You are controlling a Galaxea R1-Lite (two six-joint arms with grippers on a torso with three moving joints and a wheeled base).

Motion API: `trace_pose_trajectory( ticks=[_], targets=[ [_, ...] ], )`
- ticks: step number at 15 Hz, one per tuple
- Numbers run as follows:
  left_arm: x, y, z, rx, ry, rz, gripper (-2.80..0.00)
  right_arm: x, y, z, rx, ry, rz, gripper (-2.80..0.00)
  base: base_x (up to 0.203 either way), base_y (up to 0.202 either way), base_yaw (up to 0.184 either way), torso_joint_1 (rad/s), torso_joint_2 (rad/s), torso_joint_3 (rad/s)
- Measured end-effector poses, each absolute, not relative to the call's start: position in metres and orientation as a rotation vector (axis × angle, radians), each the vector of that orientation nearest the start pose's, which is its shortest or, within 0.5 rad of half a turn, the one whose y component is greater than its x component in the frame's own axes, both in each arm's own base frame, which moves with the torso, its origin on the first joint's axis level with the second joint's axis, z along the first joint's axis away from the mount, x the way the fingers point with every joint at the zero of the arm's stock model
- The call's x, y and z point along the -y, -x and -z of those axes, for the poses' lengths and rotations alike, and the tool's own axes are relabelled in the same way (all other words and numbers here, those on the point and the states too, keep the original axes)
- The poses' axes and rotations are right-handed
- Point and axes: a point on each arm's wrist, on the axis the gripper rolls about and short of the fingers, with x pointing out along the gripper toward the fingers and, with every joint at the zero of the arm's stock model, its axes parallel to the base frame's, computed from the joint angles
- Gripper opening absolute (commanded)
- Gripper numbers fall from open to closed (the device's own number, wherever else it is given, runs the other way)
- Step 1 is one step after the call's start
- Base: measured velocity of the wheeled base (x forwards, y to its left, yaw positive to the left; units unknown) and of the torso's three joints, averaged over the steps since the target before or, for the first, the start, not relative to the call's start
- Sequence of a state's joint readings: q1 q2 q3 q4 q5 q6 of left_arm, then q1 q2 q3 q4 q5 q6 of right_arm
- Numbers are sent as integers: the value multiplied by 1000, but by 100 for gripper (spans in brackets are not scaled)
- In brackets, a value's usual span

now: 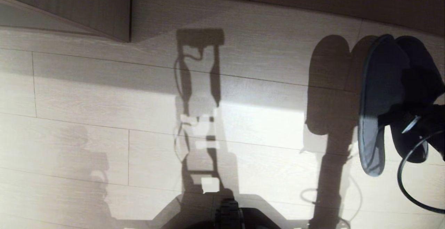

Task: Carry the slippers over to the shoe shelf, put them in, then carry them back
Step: Place the slippers into the shoe cabinet

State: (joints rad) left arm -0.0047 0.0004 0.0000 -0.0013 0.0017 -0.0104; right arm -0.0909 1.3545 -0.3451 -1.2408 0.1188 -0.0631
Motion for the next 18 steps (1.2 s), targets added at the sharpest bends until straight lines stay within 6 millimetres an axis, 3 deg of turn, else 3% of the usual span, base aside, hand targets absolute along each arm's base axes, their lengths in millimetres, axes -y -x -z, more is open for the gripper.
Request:
trace_pose_trajectory(
  ticks=[6,10,15,18],
  targets=[
    [0,23,-76,1,11,3,-280,5,-99,-217,210,87,-62,-280,0,0,0,0,0,0],
    [0,23,-76,1,11,4,-280,0,-43,-205,172,83,-69,-280,0,0,0,0,0,0],
    [0,23,-76,1,11,3,-280,-3,-4,-188,178,97,-65,-280,0,0,0,0,0,0],
    [0,23,-76,0,10,3,-280,-4,7,-178,245,117,-61,-280,0,0,0,0,0,0]
  ],
)
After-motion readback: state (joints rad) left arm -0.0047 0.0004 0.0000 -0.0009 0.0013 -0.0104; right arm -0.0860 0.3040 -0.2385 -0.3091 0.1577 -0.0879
